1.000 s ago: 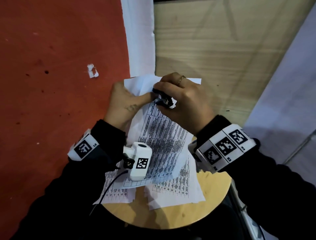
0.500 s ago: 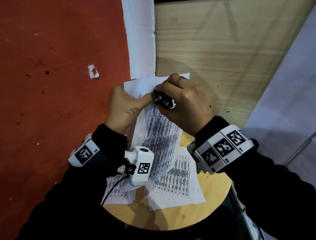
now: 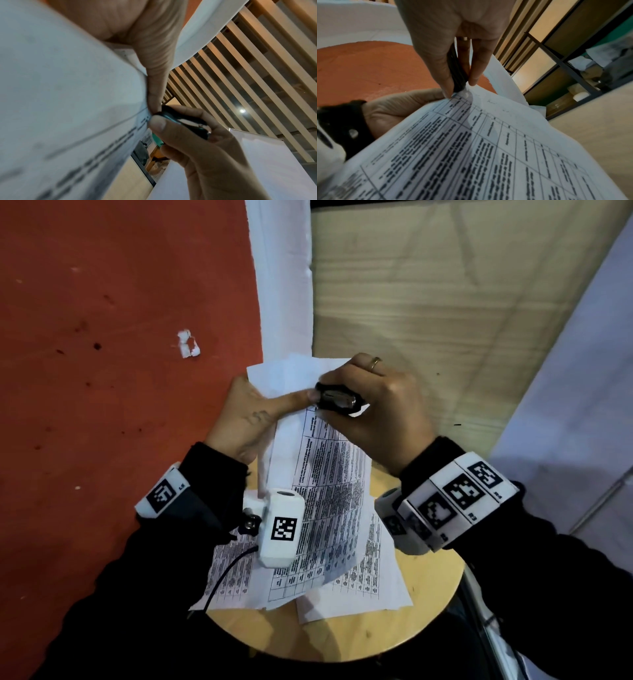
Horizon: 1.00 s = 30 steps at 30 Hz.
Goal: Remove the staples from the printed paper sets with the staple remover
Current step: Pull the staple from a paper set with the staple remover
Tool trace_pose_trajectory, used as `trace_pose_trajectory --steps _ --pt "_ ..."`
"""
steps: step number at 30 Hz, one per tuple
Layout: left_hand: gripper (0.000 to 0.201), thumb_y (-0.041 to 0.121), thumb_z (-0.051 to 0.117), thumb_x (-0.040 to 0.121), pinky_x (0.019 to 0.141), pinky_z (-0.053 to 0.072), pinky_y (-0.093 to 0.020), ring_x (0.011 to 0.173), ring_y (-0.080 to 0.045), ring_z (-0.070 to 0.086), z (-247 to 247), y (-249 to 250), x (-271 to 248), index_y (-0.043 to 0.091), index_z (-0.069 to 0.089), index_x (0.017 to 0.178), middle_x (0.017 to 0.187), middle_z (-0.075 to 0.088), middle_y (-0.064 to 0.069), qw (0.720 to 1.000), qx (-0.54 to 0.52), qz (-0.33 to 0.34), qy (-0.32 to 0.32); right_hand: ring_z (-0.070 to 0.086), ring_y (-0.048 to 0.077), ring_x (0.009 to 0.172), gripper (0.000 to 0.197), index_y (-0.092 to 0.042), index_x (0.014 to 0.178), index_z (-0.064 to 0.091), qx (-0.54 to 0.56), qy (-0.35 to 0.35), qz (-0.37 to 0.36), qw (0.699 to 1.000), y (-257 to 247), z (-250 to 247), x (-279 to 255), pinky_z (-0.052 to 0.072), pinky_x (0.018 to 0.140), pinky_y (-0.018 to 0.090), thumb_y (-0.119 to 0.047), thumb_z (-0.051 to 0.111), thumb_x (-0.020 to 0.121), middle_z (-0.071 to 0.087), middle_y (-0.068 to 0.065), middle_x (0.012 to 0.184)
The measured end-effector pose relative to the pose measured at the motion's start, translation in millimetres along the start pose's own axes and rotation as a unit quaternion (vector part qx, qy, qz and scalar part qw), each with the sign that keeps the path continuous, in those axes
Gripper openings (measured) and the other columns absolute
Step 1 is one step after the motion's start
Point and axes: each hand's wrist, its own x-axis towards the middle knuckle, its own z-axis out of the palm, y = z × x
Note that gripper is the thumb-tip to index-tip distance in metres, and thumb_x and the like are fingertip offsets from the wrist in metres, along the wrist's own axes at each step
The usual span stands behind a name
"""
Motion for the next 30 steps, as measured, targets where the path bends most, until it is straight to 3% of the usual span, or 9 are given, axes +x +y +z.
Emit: trace_pose_trajectory --steps 2,5,8,11,16,20,23,27,30 --pt "0.018 -0.009 0.072 0.071 0.079 0.056 -0.034 0.082 -0.021 0.067 -1 0 2 0.003 0.067 0.083 0.087 0.071 -0.008 1.000 -0.016 -0.003 -0.014 0.063 0.023 0.071 0.022 -0.008 0.089 0.070 0.030 0.004 0.021 0.999 1 -3 0 0.051 0.056 0.040 -0.014 0.076 0.068 0.066 0.004 0.082" --pt "0.025 0.006 0.078 0.066 0.089 0.053 -0.045 0.095 -0.030 0.066 -2 1 3 0.006 0.070 0.090 0.104 0.068 -0.020 1.000 -0.021 -0.010 -0.018 0.061 0.013 0.074 0.027 -0.007 0.092 0.071 0.071 0.004 0.035 0.997 2 -8 2 0.051 0.064 0.031 -0.013 0.080 0.067 0.066 0.001 0.083" --pt "0.017 0.008 0.078 0.066 0.084 0.055 -0.040 0.091 -0.026 0.068 0 1 3 0.012 0.074 0.083 0.097 0.072 -0.010 1.000 -0.024 -0.008 -0.018 0.059 0.006 0.079 0.031 -0.005 0.094 0.071 0.111 -0.002 0.055 0.992 1 -11 4 0.050 0.068 0.015 -0.012 0.082 0.066 0.063 -0.004 0.084" --pt "0.021 0.015 0.077 0.063 0.080 0.055 -0.039 0.087 -0.026 0.066 5 0 4 0.011 0.073 0.084 0.093 0.071 -0.011 0.999 -0.035 0.001 -0.009 0.061 0.006 0.079 0.033 -0.006 0.096 0.071 0.124 -0.007 0.069 0.990 1 -13 5 0.054 0.070 0.023 -0.016 0.082 0.066 0.062 -0.008 0.085" --pt "0.018 0.006 0.072 0.073 0.079 0.054 -0.036 0.088 -0.026 0.067 11 -1 2 0.007 0.071 0.092 0.096 0.071 -0.014 1.000 -0.019 0.023 0.000 0.067 0.017 0.081 0.033 -0.006 0.095 0.071 0.128 0.012 0.091 0.987 1 -12 2 0.056 0.070 0.038 -0.020 0.081 0.067 0.069 0.002 0.087" --pt "0.038 0.008 0.073 0.074 0.086 0.055 -0.041 0.094 -0.029 0.066 12 -1 0 -0.008 0.060 0.105 0.103 0.067 -0.023 0.998 0.034 0.052 -0.002 0.063 0.006 0.080 0.031 -0.009 0.090 0.071 0.126 0.021 0.143 0.981 -1 -11 1 0.053 0.074 0.025 -0.025 0.081 0.066 0.068 -0.005 0.084" --pt "0.030 0.000 0.072 0.075 0.086 0.054 -0.045 0.090 -0.026 0.065 12 4 -1 -0.007 0.059 0.102 0.100 0.066 -0.024 0.996 0.071 0.059 -0.016 0.064 0.004 0.081 0.030 -0.011 0.089 0.071 0.137 0.011 0.167 0.976 0 -11 2 0.053 0.075 0.022 -0.026 0.082 0.067 0.067 -0.009 0.083" --pt "0.036 0.024 0.078 0.071 0.086 0.051 -0.057 0.093 -0.038 0.066 9 11 2 0.004 0.063 0.097 0.099 0.067 -0.028 0.988 0.132 0.084 -0.018 0.063 0.003 0.084 0.030 -0.011 0.090 0.071 0.137 0.006 0.160 0.978 2 -12 2 0.049 0.075 0.014 -0.026 0.083 0.067 0.067 -0.009 0.082" --pt "0.044 0.035 0.079 0.070 0.079 0.045 -0.069 0.082 -0.046 0.062 9 9 6 0.003 0.062 0.095 0.095 0.060 -0.037 0.983 0.160 0.093 -0.006 0.065 0.004 0.084 0.030 -0.013 0.090 0.070 0.160 0.004 0.170 0.972 4 -13 2 0.052 0.078 0.020 -0.026 0.083 0.066 0.069 -0.007 0.084"
